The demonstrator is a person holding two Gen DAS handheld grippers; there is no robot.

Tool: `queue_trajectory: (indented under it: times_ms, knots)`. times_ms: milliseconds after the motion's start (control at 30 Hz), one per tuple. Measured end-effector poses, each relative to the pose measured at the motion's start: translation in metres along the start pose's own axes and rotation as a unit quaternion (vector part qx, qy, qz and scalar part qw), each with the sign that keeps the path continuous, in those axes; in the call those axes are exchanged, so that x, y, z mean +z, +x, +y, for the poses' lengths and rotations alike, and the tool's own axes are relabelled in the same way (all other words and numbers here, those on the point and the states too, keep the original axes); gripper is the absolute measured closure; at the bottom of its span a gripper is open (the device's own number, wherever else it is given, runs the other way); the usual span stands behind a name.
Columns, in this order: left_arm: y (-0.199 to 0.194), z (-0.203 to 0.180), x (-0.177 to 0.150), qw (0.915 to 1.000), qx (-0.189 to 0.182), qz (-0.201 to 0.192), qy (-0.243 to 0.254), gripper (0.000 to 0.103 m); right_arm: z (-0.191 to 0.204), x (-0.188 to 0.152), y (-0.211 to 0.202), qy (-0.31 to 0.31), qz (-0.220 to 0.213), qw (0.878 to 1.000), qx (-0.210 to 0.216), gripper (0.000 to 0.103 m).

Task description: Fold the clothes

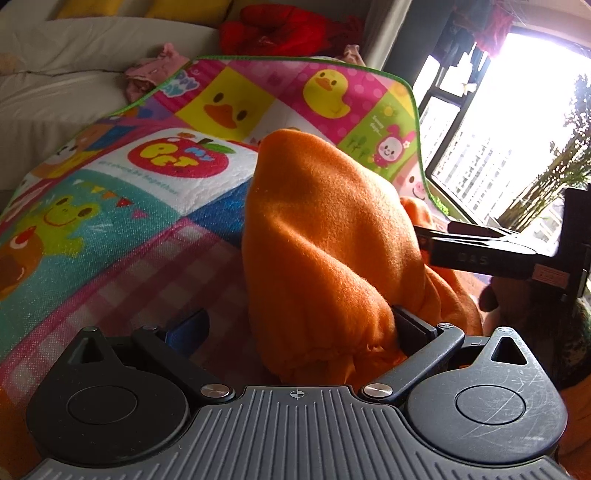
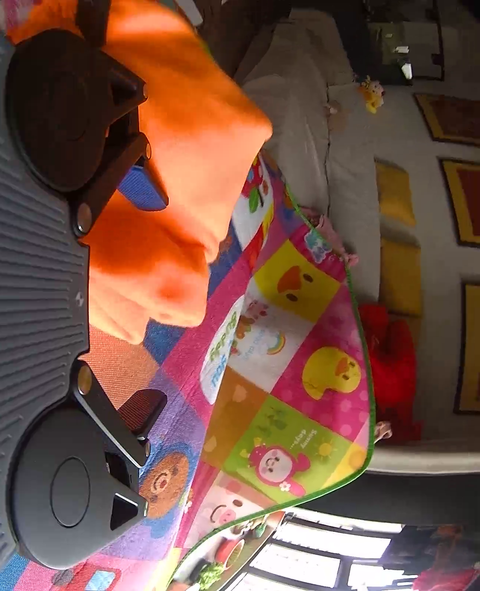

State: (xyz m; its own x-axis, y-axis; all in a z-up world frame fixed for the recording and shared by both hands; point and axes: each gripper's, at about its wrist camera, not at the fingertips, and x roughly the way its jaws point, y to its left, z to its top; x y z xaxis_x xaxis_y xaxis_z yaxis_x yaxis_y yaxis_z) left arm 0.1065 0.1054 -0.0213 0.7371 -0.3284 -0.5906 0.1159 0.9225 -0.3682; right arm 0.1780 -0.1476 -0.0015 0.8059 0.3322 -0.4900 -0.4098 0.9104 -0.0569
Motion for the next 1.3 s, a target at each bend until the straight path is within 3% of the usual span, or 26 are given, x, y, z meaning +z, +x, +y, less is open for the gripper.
queue_trajectory:
  times_ms: [233,300,367,467,633,733,833,900,1000,1133,1300]
  knots:
    - [0.001,0.004,0.01,0.9996,-0.009,0.003,-0.028,0.0,0.038,-0.021,-0.078,-0.091,-0.038,0.984,0.146,0.0]
    - [-0.004,0.004,0.016,0.9994,-0.009,-0.005,-0.033,0.0,0.053,-0.031,-0.082,-0.124,-0.035,0.982,0.139,0.0]
    - [-0.011,0.0,0.02,0.9996,-0.006,-0.016,-0.021,0.0,0.068,-0.041,-0.075,-0.158,-0.032,0.983,0.088,0.0]
    - [-0.021,-0.006,0.021,0.9998,-0.002,-0.022,-0.001,0.0,0.061,-0.041,-0.067,-0.119,-0.024,0.99,0.073,0.001]
    - [-0.028,-0.01,0.025,0.9993,-0.008,-0.034,0.011,0.0,0.04,-0.033,-0.088,-0.083,-0.064,0.994,0.029,0.006]
    - [-0.024,-0.017,0.03,0.999,-0.017,-0.038,0.017,0.0,0.025,-0.034,-0.092,-0.069,-0.053,0.996,0.02,0.006]
    - [-0.014,-0.024,0.03,0.9991,-0.017,-0.028,0.029,0.0,-0.016,-0.037,-0.097,0.039,-0.025,0.993,0.106,0.006]
    - [-0.005,-0.026,0.026,0.9993,-0.012,-0.015,0.032,0.0,-0.045,-0.039,-0.098,0.139,-0.015,0.978,0.158,0.006]
    - [0.004,-0.025,0.021,0.9995,-0.017,-0.003,0.024,0.0,-0.071,-0.037,-0.088,0.231,-0.013,0.954,0.189,0.011]
    - [0.007,-0.021,0.02,0.9996,-0.025,0.001,0.01,0.0,-0.066,-0.033,-0.056,0.259,0.012,0.94,0.222,0.028]
    - [-0.005,-0.002,0.025,0.9989,-0.029,-0.012,-0.035,0.0,-0.028,-0.035,-0.013,0.243,0.044,0.938,0.243,0.029]
